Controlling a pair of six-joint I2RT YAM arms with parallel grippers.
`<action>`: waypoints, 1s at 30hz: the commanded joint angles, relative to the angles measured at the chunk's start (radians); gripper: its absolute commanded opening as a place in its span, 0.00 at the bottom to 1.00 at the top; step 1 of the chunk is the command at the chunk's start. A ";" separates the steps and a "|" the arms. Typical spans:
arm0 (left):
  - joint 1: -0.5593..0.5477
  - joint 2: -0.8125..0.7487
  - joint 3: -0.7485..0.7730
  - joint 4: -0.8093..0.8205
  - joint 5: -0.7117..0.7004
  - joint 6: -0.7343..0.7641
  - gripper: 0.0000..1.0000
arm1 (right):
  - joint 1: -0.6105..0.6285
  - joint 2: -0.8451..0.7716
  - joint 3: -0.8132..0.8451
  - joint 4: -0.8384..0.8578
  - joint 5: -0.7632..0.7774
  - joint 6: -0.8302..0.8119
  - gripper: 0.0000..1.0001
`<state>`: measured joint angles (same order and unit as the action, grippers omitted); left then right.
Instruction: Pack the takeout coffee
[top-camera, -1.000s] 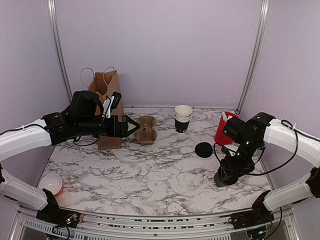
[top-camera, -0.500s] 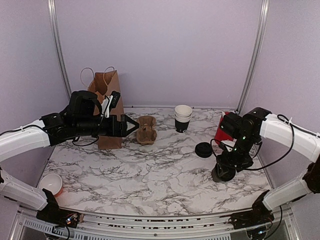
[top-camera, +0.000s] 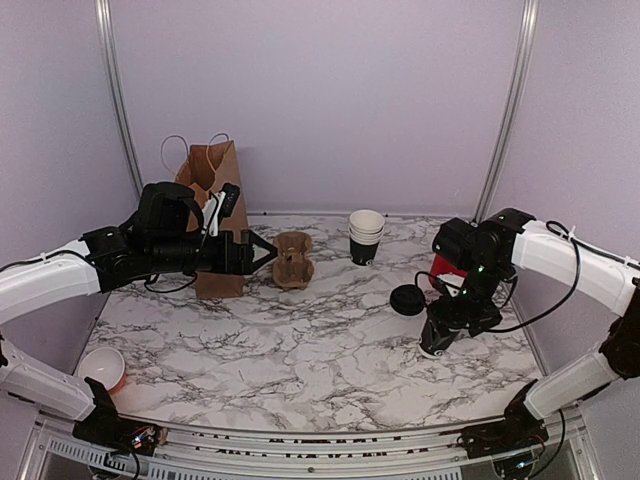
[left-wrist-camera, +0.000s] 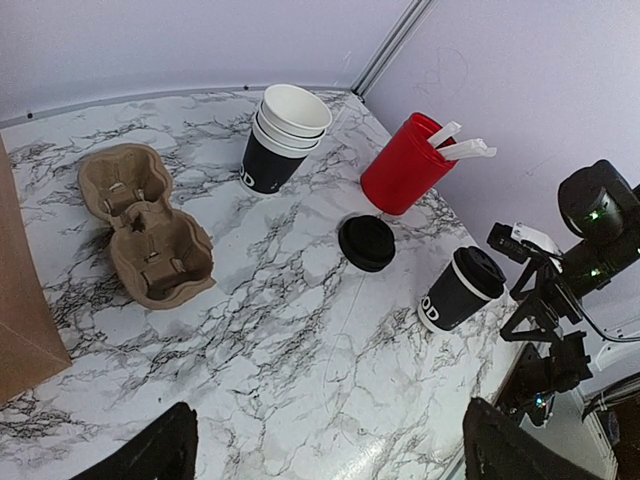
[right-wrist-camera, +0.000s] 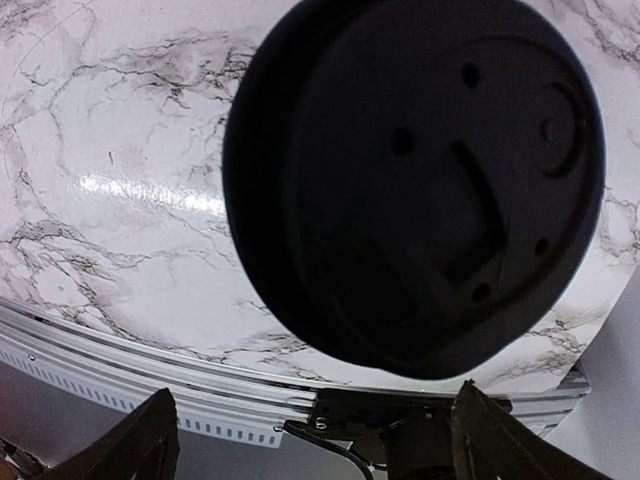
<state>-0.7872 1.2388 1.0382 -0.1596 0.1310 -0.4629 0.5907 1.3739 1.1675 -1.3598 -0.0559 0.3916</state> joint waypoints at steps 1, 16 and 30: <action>0.009 -0.028 -0.010 0.032 0.005 0.012 0.93 | -0.008 0.005 0.040 0.024 0.027 -0.005 0.92; 0.011 -0.023 -0.006 0.033 0.008 0.006 0.93 | -0.008 -0.021 -0.006 0.121 0.045 0.011 0.91; 0.011 -0.042 0.055 -0.043 0.018 -0.017 0.93 | -0.008 -0.115 0.060 0.187 0.050 0.009 0.92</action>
<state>-0.7815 1.2274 1.0435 -0.1677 0.1345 -0.4683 0.5907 1.3102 1.1660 -1.2354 -0.0158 0.3935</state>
